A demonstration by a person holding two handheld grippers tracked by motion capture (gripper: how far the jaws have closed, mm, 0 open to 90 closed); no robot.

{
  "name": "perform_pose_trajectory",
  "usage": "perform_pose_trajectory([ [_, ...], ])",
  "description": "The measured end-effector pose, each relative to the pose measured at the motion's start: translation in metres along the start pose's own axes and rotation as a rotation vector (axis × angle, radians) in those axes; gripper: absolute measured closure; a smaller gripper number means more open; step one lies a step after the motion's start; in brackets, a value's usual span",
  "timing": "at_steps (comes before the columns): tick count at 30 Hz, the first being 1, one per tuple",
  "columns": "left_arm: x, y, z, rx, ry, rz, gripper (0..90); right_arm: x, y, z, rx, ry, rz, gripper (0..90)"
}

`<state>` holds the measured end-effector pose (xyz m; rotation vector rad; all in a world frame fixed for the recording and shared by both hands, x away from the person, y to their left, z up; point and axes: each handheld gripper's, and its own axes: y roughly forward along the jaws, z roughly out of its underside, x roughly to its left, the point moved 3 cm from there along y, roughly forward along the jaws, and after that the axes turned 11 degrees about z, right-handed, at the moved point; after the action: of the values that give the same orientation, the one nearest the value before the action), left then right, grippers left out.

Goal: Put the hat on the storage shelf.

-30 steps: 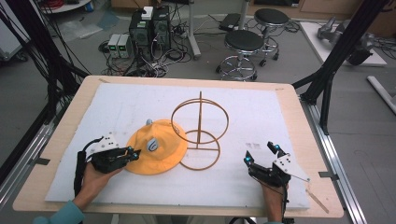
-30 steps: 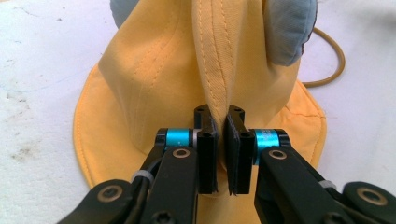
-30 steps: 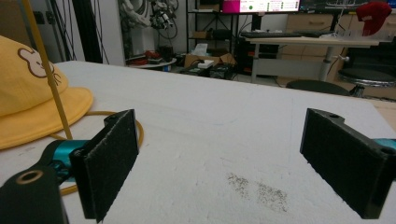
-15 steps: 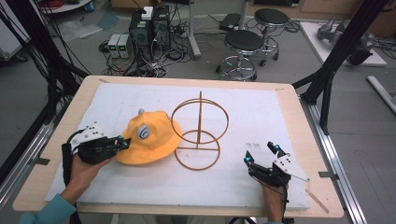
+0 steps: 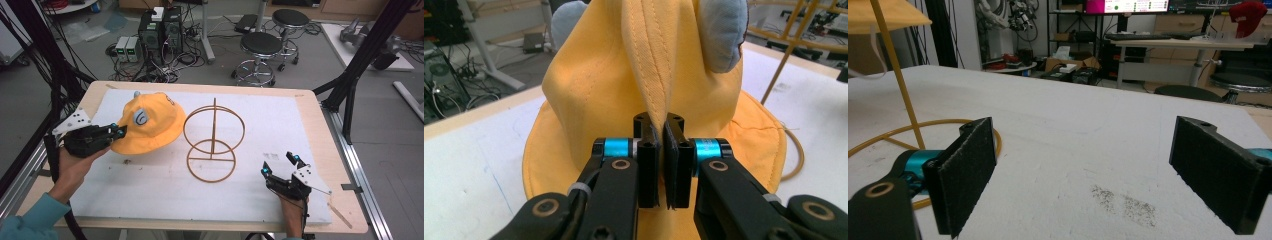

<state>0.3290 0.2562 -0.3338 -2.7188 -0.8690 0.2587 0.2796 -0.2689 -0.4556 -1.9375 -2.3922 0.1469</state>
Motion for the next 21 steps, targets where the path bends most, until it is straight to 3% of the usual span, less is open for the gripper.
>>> perform_pose_trajectory([
  [10, 0.001, -0.006, -0.041, -0.035, 0.036, -0.007, 85.5, 0.0, 0.0, 0.0, 0.0, 0.001, 0.0, 10.4],
  [21, -0.017, 0.001, -0.09, -0.064, 0.094, 0.034, 85.5, 0.0, 0.0, 0.0, 0.0, 0.0, -0.002, 10.4],
])
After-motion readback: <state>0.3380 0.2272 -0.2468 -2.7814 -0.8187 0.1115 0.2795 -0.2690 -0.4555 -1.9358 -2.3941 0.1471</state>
